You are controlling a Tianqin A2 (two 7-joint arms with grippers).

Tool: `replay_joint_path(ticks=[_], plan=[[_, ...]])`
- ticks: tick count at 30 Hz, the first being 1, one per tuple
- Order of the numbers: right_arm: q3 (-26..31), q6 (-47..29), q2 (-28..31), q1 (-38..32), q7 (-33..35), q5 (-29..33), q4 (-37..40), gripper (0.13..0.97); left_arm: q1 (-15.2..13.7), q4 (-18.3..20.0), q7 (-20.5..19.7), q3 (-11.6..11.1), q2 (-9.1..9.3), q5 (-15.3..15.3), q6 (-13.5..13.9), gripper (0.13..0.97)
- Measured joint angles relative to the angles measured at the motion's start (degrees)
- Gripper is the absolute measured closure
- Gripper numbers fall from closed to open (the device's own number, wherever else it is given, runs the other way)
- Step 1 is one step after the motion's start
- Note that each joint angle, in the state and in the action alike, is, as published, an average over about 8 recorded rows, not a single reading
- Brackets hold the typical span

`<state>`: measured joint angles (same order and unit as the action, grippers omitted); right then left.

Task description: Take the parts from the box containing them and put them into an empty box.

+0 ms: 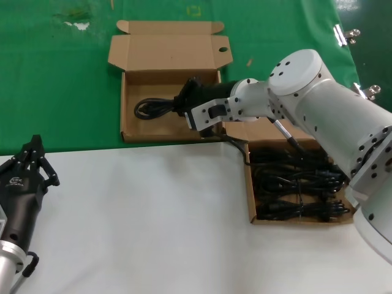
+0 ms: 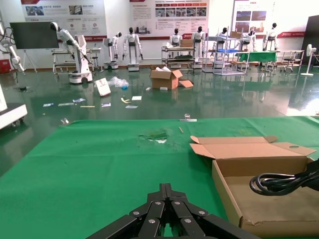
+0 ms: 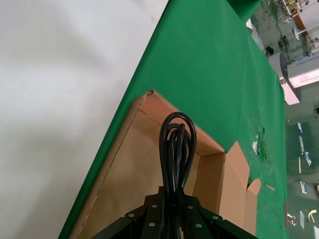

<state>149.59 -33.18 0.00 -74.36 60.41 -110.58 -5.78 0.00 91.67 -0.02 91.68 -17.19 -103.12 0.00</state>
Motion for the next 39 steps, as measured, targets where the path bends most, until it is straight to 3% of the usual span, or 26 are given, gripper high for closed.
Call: replay_joint_path(ticks=[9,21,29,37,39], plan=[[6.54,1.76,0.0,0.45,0.93,-6.87,-0.17,0.883,0.0,0.0,0.0,0.0,0.0,0.0,0.0,0.957],[7.35,1.51,0.0,0.05,1.47,-9.13,0.41,0.78,0.0,0.0,0.0,0.0,0.0,0.0,0.0,0.957],[0.85,-0.14,0.14,-1.63,3.8,-5.73,3.01,0.639,0.0,0.0,0.0,0.0,0.0,0.0,0.0,0.957],[-8.14,-2.13,1.93,-3.27,6.12,-0.55,4.88,0.427,0.0,0.0,0.0,0.0,0.0,0.0,0.0,0.957],[-10.3,-2.71,2.65,-3.56,6.35,0.34,4.98,0.406,0.0,0.0,0.0,0.0,0.0,0.0,0.0,0.957]])
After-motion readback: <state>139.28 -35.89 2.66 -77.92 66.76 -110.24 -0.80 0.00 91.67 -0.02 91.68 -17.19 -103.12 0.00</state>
